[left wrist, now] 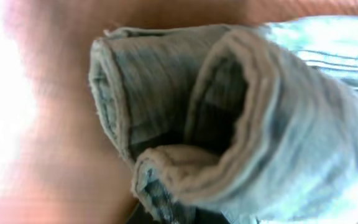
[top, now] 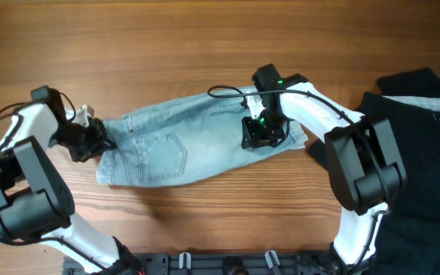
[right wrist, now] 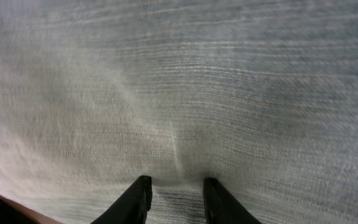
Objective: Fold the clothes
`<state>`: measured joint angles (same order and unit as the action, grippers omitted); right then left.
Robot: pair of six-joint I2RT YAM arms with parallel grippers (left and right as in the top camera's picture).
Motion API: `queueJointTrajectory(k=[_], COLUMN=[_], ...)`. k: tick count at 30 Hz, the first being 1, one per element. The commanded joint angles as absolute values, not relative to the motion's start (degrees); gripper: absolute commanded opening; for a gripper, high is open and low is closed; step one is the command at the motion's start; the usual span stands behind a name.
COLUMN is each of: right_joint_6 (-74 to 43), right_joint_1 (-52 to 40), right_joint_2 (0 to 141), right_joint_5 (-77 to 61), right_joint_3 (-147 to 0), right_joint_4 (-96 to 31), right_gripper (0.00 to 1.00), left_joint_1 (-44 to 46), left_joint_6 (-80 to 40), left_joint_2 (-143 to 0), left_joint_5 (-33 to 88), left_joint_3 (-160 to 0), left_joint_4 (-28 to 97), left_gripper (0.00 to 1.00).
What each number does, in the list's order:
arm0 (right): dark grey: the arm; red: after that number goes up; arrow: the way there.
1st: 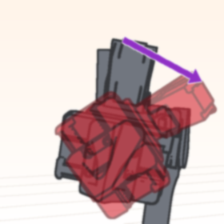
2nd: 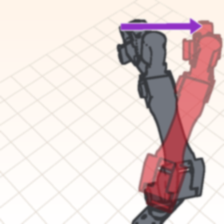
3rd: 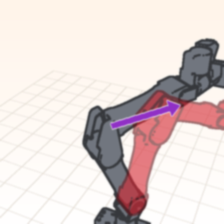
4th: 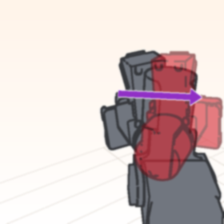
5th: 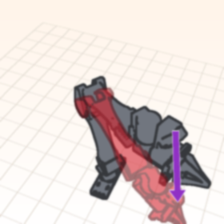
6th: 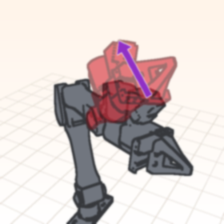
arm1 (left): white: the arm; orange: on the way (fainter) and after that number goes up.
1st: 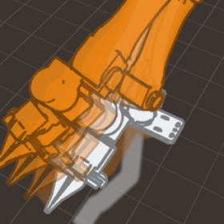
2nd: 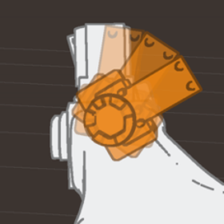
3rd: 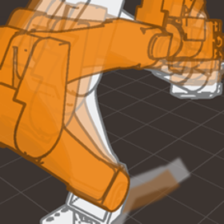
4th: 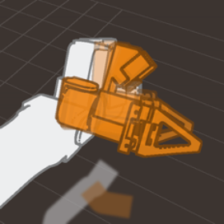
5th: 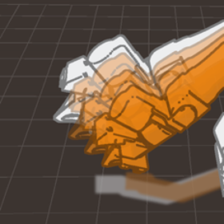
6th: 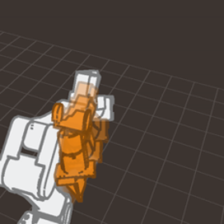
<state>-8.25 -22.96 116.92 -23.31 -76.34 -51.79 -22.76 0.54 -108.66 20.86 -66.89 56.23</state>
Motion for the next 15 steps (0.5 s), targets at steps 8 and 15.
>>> queueJointTrajectory(k=[8, 15], right_joint_6=[-12.2, -11.9], right_joint_1=[-15.4, -6.1], right_joint_2=[98.3, 97.9], right_joint_5=[-20.6, -20.6], right_joint_3=[-76.2, -76.2], right_joint_4=[-54.3, -54.8], right_gripper=[0.28, 0.28], left_joint_1=[-18.2, -1.1], left_joint_6=[-5.5, -19.2], left_joint_2=[-104.6, -104.8], left_joint_5=[14.7, 16.8], left_joint_3=[-100.4, -101.5], left_joint_4=[80.9, 78.2], left_gripper=[0.04, 0.04])
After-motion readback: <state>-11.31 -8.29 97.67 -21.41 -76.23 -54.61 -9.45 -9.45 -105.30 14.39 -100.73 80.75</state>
